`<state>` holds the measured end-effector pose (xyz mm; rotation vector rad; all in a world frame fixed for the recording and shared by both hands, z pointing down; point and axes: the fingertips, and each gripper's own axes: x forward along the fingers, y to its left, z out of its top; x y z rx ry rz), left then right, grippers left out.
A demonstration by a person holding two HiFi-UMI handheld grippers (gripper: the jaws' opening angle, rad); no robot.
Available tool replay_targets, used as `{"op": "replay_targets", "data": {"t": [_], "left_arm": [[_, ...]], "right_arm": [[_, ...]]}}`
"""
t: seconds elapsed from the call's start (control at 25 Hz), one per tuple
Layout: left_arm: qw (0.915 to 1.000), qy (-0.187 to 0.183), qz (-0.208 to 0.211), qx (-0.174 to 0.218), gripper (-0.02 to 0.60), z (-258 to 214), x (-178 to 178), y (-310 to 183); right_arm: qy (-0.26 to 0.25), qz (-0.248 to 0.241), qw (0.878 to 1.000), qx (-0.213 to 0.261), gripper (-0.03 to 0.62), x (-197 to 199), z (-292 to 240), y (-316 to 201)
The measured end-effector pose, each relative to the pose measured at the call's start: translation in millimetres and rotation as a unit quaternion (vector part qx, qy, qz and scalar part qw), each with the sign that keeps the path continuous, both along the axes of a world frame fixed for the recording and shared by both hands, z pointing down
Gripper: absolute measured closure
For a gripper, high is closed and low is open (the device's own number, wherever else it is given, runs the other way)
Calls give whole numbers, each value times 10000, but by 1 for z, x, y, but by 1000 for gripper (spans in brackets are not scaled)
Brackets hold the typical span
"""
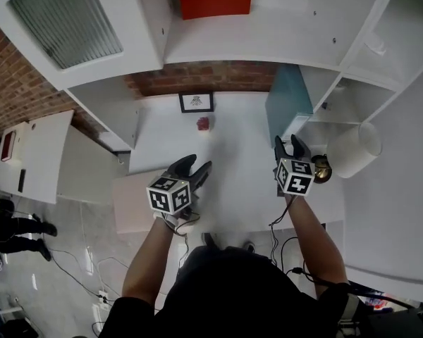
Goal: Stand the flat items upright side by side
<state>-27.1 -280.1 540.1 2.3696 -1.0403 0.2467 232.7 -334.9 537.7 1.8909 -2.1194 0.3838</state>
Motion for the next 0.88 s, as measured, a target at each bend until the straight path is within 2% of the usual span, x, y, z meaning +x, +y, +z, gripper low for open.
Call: {"op": "replay_targets", "data": {"t": [0.16, 0.28, 0.52, 0.64, 0.72, 0.88], "left_arm": [[9991, -26, -410, 49, 344, -12, 10, 32], [9962, 25, -863, -95, 344, -6, 4, 69], [9792, -137, -1971, -462, 344, 28, -60, 155], [9655, -101, -2548, -532, 344, 33, -106, 191], [9527, -38, -2996, -504, 344, 35, -139, 209], [9184, 246, -3914, -533, 344, 51, -209, 238]], "right_arm": [[-200, -745, 9970, -5, 387, -23, -5, 26], [-363, -1177, 9924, 21, 387, -37, -2, 48], [-521, -2292, 9719, -156, 387, -116, 35, 93], [-660, -2702, 9596, -425, 387, -161, 50, 120], [-647, -3035, 9489, -582, 387, -190, 56, 139], [-486, -3566, 9296, -796, 387, -239, 65, 167]]}}
